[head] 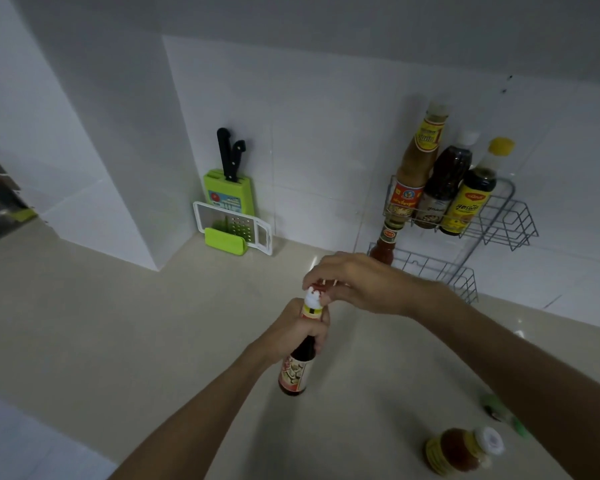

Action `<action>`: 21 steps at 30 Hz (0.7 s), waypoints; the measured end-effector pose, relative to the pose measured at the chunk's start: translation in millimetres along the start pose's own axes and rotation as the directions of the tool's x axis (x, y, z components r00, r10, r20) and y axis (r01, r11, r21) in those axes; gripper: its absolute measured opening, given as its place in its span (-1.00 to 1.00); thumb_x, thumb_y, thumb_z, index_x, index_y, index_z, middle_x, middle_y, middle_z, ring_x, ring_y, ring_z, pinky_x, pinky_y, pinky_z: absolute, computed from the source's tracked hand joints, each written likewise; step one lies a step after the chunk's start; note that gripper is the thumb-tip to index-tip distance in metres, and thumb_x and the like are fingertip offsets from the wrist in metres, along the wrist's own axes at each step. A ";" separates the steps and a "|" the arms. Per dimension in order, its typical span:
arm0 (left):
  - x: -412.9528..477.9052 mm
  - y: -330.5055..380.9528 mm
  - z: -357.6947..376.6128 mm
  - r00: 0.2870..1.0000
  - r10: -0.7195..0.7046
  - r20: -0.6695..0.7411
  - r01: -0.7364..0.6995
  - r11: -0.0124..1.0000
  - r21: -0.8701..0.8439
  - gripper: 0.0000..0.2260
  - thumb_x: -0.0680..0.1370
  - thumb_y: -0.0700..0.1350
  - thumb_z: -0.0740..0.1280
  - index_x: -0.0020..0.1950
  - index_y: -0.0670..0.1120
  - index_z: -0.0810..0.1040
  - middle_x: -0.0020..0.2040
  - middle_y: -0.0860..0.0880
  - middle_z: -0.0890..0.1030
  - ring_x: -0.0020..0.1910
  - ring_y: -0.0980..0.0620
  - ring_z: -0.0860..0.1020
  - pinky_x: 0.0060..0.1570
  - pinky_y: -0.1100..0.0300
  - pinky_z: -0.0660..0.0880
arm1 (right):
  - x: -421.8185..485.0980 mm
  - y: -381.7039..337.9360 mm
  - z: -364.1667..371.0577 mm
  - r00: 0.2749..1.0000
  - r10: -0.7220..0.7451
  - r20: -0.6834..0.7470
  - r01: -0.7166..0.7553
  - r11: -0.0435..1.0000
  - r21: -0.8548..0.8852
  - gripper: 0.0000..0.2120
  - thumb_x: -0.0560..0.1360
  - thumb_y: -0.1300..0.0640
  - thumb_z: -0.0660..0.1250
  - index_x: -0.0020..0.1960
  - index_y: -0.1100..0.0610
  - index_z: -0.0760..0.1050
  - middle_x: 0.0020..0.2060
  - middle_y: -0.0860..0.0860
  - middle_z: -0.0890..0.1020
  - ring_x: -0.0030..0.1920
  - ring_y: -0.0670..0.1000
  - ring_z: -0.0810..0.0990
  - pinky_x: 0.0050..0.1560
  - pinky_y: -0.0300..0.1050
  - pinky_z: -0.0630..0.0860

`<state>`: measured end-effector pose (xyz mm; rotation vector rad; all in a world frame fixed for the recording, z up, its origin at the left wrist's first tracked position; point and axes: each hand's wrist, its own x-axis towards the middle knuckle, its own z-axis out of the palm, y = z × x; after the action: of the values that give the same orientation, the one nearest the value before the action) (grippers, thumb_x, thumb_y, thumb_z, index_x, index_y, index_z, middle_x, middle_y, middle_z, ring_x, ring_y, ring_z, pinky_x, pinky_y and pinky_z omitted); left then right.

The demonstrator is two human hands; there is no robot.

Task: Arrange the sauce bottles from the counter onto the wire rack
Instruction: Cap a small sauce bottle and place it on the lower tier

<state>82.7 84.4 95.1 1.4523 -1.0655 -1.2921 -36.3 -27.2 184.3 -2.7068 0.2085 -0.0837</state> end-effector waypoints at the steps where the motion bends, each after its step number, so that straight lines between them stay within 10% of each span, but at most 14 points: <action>1: -1.5 3.3 0.0 0.999 -0.001 0.041 0.000 1.000 0.031 -0.81 0.24 -0.44 0.25 -0.48 -0.19 0.40 -0.52 -0.12 0.46 -0.48 -0.07 0.43 -0.39 0.22 0.39 | -3.5 -0.8 -4.6 0.999 -0.015 0.032 0.017 0.997 -0.078 -0.78 0.55 0.07 0.31 0.17 0.07 0.51 -0.02 -0.01 0.59 -0.01 -0.05 0.48 0.02 -0.10 0.47; 6: -2.2 12.7 13.9 0.996 -0.004 0.084 -0.013 0.979 0.205 -0.86 0.17 -0.32 0.30 -0.55 -0.14 0.43 -0.50 -0.16 0.48 -0.46 -0.08 0.46 -0.38 0.16 0.39 | -30.8 -3.4 2.4 0.991 -0.125 0.041 0.129 0.861 -0.492 -0.70 0.60 -0.14 0.02 -0.03 0.07 0.34 -0.30 -0.01 0.55 -0.30 -0.02 0.44 -0.42 -0.06 0.44; 10: 3.8 7.1 43.0 0.971 0.014 -0.238 0.071 0.935 0.347 -0.89 0.18 -0.16 0.34 -0.55 -0.03 0.46 -0.54 0.01 0.54 -0.51 0.00 0.50 -0.37 0.14 0.43 | -38.9 -0.9 20.7 0.985 0.103 -0.141 -0.167 0.781 -0.601 -0.72 0.55 -0.16 0.14 -0.10 0.05 0.39 -0.35 0.00 0.60 -0.43 0.07 0.53 -0.46 -0.16 0.37; 16: 6.7 -9.4 67.7 0.898 0.114 -0.426 0.173 0.798 0.578 -0.92 0.38 -0.03 0.33 -0.30 0.02 0.49 -0.31 -0.02 0.66 -0.31 -0.02 0.60 -0.31 0.18 0.46 | -42.2 -11.9 35.1 0.871 0.491 0.010 -0.361 0.655 -0.663 -0.54 0.59 0.14 0.21 0.43 0.05 0.14 0.14 0.15 0.52 0.08 0.25 0.53 -0.20 0.01 0.33; 18: 7.5 -6.0 66.3 0.912 0.089 -0.400 0.180 0.790 0.586 -0.91 0.36 -0.06 0.33 -0.33 0.03 0.46 -0.34 -0.03 0.65 -0.33 -0.04 0.59 -0.32 0.16 0.45 | -43.8 -8.3 32.1 0.881 0.474 0.012 -0.363 0.691 -0.626 -0.60 0.61 0.07 0.17 0.41 0.04 0.20 0.06 0.15 0.54 0.05 0.23 0.55 -0.19 -0.01 0.36; 21: 9.9 6.4 48.9 0.998 0.035 -0.051 -0.014 0.930 0.369 -0.91 0.19 -0.24 0.32 -0.49 -0.09 0.47 -0.48 -0.11 0.56 -0.47 -0.06 0.52 -0.38 0.02 0.47 | -54.3 -3.4 21.8 0.962 0.219 -0.163 -0.271 0.846 -0.460 -0.55 0.60 -0.20 -0.03 -0.14 0.10 0.44 -0.35 0.04 0.56 -0.33 0.09 0.60 -0.39 -0.11 0.45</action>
<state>34.6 69.6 96.2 1.7348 -1.3350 -1.0620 -87.4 -6.7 164.4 -3.1404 0.6913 -0.1105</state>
